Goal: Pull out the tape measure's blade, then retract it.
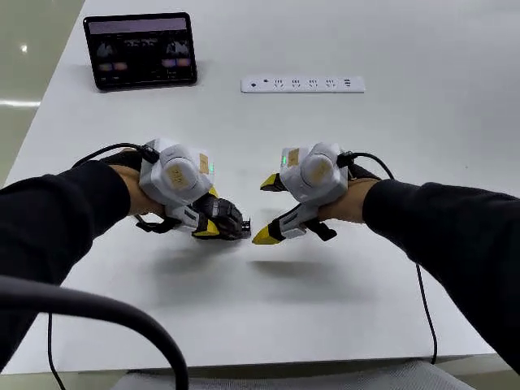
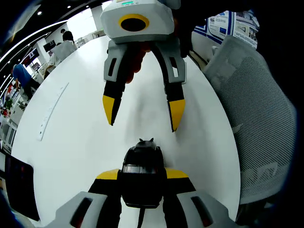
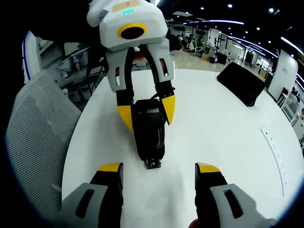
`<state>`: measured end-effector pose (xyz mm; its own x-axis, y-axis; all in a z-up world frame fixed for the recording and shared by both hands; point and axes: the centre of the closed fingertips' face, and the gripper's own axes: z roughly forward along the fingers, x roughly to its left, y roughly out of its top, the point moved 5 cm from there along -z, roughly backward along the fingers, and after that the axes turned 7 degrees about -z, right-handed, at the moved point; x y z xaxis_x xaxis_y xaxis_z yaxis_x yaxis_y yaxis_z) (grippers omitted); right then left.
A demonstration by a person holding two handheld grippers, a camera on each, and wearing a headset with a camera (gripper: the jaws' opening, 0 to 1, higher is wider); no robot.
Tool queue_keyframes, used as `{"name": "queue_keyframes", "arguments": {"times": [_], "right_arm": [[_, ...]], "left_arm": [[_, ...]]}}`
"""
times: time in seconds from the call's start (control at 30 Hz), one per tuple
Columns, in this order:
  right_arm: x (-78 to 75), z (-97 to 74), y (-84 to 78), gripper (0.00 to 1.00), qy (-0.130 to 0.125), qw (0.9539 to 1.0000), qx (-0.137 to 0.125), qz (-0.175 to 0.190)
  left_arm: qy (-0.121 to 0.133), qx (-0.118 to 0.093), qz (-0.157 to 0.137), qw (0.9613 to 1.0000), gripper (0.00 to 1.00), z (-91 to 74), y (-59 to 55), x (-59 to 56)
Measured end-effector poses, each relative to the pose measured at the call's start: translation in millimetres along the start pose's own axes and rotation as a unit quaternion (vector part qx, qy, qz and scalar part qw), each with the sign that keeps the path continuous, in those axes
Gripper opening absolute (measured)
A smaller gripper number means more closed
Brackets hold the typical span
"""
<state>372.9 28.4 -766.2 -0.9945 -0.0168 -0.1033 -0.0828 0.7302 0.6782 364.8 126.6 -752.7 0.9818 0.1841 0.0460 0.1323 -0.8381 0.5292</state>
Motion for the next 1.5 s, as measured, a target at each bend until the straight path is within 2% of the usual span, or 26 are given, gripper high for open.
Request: {"name": "queue_keyframes", "arguments": {"times": [0.1, 0.2, 0.33, 0.5, 0.87, 0.93, 1.5], "right_arm": [[1.0, 7.1, -1.6, 0.49, 0.01, 0.9999, 0.005, -0.001], [5.2, 14.1, -4.2, 0.41, 0.031, 0.9994, 0.005, 0.013], [5.9, 18.7, -7.9, 0.3, 0.037, 0.9992, 0.016, 0.004], [6.6, 24.2, -10.7, 0.26, 0.041, 0.9986, 0.026, -0.02], [7.2, 30.4, -9.8, 0.18, 0.047, 0.9978, 0.028, -0.038], [6.5, 33.2, -11.9, 0.14, 0.044, 0.9968, 0.035, -0.057], [6.3, 37.0, -12.0, 0.09, 0.045, 0.998, 0.017, -0.042]], "left_arm": [[0.002, 0.001, -0.001, 1.0, 0.29, -0.3, 0.3, -1.0], [0.002, 0.0, -0.007, 1.0, 0.29, -0.7, 0.4, -1.2], [-0.001, 0.0, -0.009, 1.0, 0.29, -0.4, 0.7, -0.4], [0.0, -0.004, -0.014, 0.9999, 0.3, -0.8, 0.9, -1.5], [0.002, -0.008, -0.024, 0.9997, 0.3, -0.5, 0.3, -0.6], [0.001, -0.012, -0.023, 0.9997, 0.3, -0.7, -0.3, -0.5], [-0.004, -0.016, -0.024, 0.9996, 0.3, -0.3, -1.9, 1.0]]}}
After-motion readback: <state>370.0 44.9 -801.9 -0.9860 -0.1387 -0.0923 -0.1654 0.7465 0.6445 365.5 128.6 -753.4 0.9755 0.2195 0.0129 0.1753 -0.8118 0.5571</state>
